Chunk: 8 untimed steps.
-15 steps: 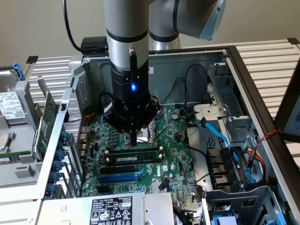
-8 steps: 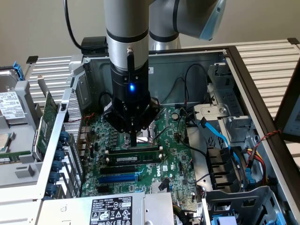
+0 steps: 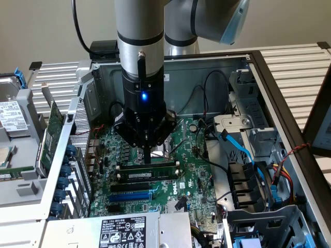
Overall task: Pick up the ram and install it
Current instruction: 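Press down the ram until it locks into place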
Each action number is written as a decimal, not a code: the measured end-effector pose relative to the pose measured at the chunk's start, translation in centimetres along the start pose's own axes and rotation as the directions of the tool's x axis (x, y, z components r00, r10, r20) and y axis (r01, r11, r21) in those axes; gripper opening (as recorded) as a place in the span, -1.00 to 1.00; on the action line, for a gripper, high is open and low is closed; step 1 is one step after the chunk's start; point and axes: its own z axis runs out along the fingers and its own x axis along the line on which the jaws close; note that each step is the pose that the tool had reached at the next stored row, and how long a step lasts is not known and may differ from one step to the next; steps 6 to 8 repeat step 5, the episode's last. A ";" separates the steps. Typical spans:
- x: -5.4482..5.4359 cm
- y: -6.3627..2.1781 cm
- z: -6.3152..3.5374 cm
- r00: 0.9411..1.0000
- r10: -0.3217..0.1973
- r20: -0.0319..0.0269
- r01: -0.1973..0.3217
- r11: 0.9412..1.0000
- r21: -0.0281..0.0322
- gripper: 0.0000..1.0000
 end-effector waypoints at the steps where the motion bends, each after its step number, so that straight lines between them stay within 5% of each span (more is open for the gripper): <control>1: 0.0 0.00 0.00 1.000 0.000 0.000 0.000 1.000 0.000 -0.80; 8: 0.0 0.00 0.00 1.000 0.000 0.000 0.000 1.000 0.000 -0.80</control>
